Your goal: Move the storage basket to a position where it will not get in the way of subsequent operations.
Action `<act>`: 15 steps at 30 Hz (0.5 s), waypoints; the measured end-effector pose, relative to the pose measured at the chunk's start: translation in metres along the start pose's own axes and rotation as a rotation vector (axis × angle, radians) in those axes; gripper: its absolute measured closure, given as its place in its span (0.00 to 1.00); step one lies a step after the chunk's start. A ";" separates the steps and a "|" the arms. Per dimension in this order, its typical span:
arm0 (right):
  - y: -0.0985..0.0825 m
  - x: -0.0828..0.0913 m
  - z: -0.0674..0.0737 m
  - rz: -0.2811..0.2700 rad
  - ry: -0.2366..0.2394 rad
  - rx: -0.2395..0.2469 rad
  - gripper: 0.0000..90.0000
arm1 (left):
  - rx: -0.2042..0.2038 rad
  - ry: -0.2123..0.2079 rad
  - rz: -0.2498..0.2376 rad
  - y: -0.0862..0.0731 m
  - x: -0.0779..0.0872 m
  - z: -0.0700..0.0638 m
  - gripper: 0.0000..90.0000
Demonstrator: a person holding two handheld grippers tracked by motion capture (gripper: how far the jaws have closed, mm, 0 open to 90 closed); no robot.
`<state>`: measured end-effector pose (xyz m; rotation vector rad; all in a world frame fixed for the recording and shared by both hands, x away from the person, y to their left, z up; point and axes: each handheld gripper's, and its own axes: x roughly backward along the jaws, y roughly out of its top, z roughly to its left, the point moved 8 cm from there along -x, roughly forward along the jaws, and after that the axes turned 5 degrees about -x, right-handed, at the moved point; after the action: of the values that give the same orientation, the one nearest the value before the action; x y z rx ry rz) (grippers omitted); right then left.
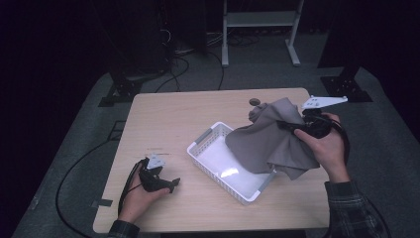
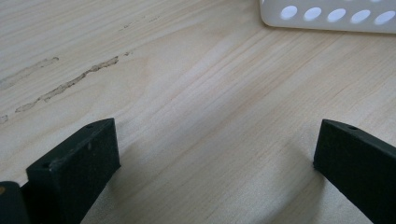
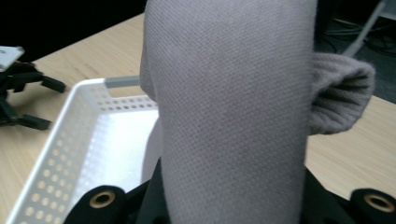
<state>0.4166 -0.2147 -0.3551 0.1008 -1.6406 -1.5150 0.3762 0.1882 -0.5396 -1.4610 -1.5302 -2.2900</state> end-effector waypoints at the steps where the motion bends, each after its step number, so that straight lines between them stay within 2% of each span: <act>1: -0.002 0.001 -0.004 0.002 -0.010 -0.006 0.85 | 0.000 0.000 0.000 0.000 0.000 0.000 0.00; 10: -0.012 0.017 -0.045 -0.006 -0.110 -0.078 0.85 | 0.000 -0.001 0.002 0.000 0.000 0.000 0.00; 15: -0.026 0.019 -0.064 0.027 -0.159 -0.099 0.85 | 0.000 -0.001 0.002 0.000 0.000 0.000 0.00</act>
<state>0.4328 -0.2819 -0.3745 -0.0979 -1.6796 -1.6152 0.3760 0.1882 -0.5397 -1.4631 -1.5290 -2.2885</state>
